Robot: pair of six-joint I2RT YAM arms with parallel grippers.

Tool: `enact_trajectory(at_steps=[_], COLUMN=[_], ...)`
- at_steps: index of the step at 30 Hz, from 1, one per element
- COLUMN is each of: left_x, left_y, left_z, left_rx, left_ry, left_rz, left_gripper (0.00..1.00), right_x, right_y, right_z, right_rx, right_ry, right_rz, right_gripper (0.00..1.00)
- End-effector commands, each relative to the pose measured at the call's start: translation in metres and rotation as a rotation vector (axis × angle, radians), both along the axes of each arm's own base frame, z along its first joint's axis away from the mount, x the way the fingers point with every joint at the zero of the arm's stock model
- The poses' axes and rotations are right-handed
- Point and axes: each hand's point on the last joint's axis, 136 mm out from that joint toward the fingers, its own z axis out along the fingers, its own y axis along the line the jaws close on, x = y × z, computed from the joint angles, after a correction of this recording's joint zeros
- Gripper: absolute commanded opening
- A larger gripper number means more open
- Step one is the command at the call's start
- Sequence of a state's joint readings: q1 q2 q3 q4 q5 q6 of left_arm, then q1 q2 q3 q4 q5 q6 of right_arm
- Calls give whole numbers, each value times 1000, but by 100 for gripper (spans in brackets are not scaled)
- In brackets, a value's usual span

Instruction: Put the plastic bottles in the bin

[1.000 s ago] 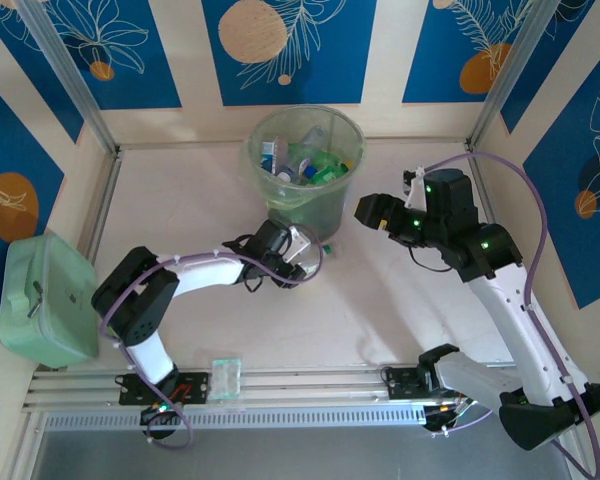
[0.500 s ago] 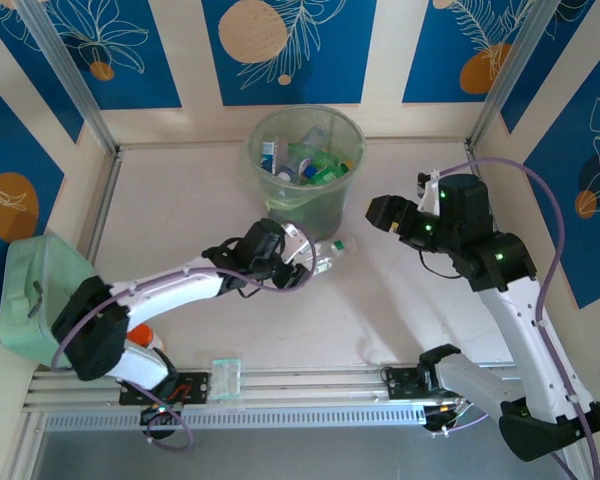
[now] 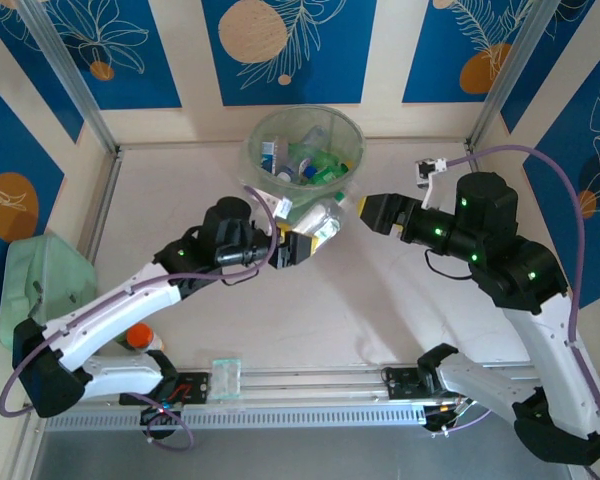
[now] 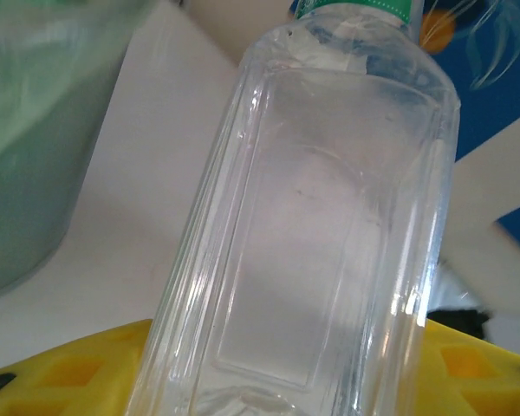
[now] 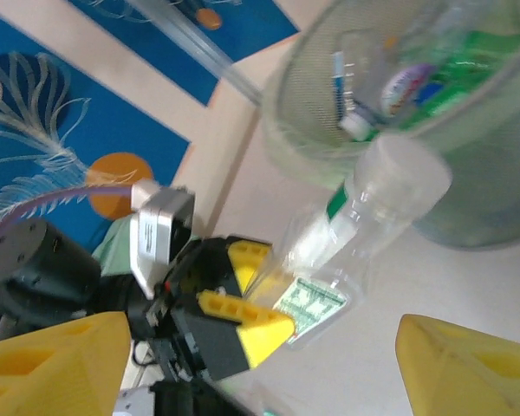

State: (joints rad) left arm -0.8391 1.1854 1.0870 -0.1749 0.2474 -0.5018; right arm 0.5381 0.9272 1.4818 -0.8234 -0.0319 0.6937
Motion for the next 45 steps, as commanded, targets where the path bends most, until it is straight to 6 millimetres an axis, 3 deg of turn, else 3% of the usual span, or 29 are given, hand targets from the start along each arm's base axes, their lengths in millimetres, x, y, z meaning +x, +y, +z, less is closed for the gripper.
enact_trajectory(at_steps=[1, 9, 15, 24, 31, 45], left_x=[-6, -1, 7, 3, 2, -7], left_y=[-10, -14, -15, -11, -10, -8], left_z=[38, 87, 98, 119, 124, 138], left_rx=[-150, -457, -645, -773, -825, -899], left_ry=[68, 163, 255, 284, 306, 321], left_rz=[-23, -41, -82, -145, -176, -254], left_gripper=[49, 49, 49, 49, 49, 49], right_x=[-4, 3, 15, 52, 55, 65], right_y=[11, 28, 40, 41, 52, 66], right_z=[17, 35, 41, 41, 52, 64], right_rx=[-21, -13, -23, -3, 57, 148], right_ry=[-89, -126, -138, -104, -122, -147], right_rz=[44, 70, 77, 29, 117, 189], right_gripper=[85, 92, 100, 99, 100, 77])
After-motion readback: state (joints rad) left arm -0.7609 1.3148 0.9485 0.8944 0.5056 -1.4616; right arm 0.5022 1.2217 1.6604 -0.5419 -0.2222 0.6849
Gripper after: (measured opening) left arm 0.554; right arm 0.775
